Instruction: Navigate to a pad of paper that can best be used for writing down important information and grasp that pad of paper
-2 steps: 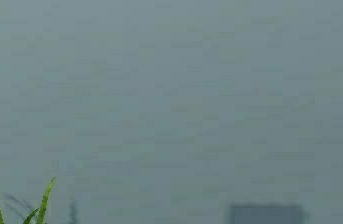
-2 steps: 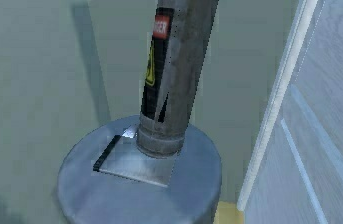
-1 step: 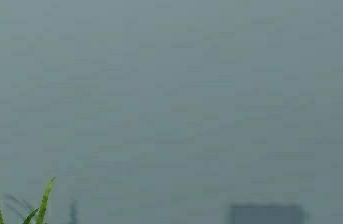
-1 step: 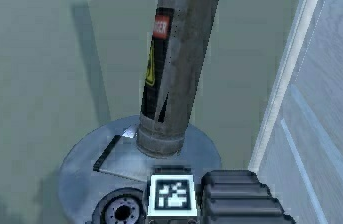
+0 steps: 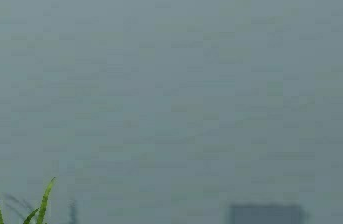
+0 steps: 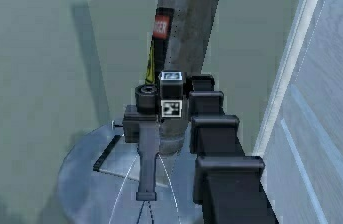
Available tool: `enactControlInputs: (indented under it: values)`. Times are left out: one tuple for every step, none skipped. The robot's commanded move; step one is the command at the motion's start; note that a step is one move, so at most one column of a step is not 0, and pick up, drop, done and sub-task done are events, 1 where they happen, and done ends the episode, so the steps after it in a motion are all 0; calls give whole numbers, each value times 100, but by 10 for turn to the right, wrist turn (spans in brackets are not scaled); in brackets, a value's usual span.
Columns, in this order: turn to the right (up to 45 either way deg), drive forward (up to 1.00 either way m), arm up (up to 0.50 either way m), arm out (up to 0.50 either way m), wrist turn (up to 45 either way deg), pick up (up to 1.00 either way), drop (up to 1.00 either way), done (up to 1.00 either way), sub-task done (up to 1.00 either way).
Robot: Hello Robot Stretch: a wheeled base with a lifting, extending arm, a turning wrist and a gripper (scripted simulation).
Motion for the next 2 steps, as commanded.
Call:
enactControlInputs:
  values:
    - [0, 0, 0, 0, 450, 0, 0, 0, 0]
    - [0, 0, 0, 0, 450, 0, 0, 0, 0]
